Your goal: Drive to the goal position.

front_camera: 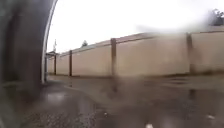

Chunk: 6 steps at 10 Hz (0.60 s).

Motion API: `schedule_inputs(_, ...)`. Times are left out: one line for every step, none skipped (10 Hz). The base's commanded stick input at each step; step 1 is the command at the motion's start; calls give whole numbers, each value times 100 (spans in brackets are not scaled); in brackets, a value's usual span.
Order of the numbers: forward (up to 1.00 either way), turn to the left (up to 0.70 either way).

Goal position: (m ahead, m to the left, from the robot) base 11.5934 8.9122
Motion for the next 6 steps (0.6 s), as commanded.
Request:
schedule_inputs(50,2)
schedule_inputs(50,2)
schedule_inputs(50,2)
schedule_inputs(50,2)
schedule_inputs(50,2)
schedule_inputs(50,2)
